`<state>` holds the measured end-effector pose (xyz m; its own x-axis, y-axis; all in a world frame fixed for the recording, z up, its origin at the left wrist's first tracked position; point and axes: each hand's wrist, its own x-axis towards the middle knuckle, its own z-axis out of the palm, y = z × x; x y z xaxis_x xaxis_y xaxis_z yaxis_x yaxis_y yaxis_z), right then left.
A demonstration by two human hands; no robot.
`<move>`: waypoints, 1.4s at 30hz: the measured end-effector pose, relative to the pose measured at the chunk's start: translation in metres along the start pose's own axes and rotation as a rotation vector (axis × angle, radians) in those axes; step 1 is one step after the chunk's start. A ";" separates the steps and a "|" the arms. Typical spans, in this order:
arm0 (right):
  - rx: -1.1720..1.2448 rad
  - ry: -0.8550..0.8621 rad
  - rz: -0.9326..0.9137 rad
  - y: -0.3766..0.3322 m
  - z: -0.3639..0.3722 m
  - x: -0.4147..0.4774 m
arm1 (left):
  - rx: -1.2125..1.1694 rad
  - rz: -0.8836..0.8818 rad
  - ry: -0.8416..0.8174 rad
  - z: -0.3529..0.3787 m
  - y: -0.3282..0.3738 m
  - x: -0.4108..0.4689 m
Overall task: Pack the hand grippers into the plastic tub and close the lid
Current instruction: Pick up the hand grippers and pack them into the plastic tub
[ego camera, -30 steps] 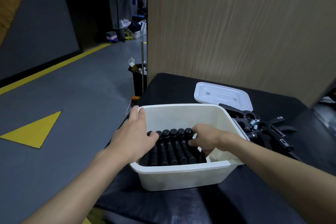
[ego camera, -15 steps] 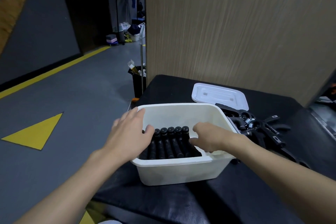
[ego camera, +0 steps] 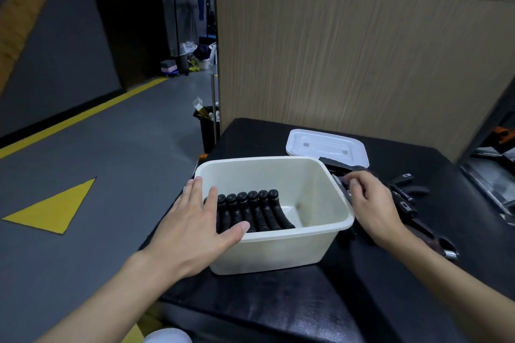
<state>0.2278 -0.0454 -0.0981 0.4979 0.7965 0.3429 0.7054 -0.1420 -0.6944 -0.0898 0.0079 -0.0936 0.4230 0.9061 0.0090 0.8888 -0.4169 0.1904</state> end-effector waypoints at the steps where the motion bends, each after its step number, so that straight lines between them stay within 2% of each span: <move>1: -0.025 -0.014 0.088 0.011 0.003 0.004 | -0.001 0.000 -0.002 0.000 0.000 0.000; 2: -0.123 -0.062 0.152 0.025 0.007 0.007 | -0.002 0.000 -0.004 0.000 0.000 0.000; 4: -0.417 -0.271 0.235 0.049 0.016 0.007 | 0.002 0.002 -0.009 -0.001 0.000 0.000; 6: -0.632 -0.473 0.258 0.060 0.024 0.003 | 0.009 0.000 -0.014 -0.001 0.000 0.001; 7: -0.707 -0.522 0.241 0.062 0.027 0.001 | 0.016 -0.001 -0.015 -0.001 0.001 0.001; 12: -0.860 -0.543 0.216 0.059 0.029 0.007 | 0.036 0.000 0.000 0.001 0.001 0.001; 17: -0.607 -0.381 0.186 0.073 0.027 0.001 | 0.050 0.001 0.012 0.004 0.000 0.002; 24: -0.127 -0.080 0.451 0.076 0.018 0.013 | 0.049 0.003 0.015 0.002 0.003 0.003; 28: 0.185 0.220 0.372 0.053 -0.003 0.011 | 0.046 0.005 0.019 0.002 0.003 0.002; 30: 0.447 0.317 0.295 0.032 -0.022 0.010 | 0.042 0.009 0.023 0.003 0.003 0.002; 32: 0.711 0.272 0.273 0.008 -0.041 0.013 | 0.031 0.012 0.024 0.003 0.002 0.001; 33: 0.764 0.208 0.273 -0.003 -0.047 0.015 | 0.028 0.014 0.023 0.004 0.002 0.001; 36: 0.785 0.108 0.272 -0.025 -0.059 0.018 | 0.026 0.017 0.024 0.004 0.002 0.001; 40: 0.887 0.024 0.179 -0.057 -0.065 0.022 | 0.023 0.020 0.029 0.004 0.002 0.001; 42: 0.739 -0.014 0.089 -0.071 -0.063 0.021 | 0.029 0.024 0.030 0.004 0.002 0.001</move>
<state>0.2198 -0.0560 -0.0013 0.5271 0.8088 0.2607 0.1369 0.2220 -0.9654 -0.0871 0.0080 -0.0971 0.4388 0.8976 0.0430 0.8836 -0.4397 0.1612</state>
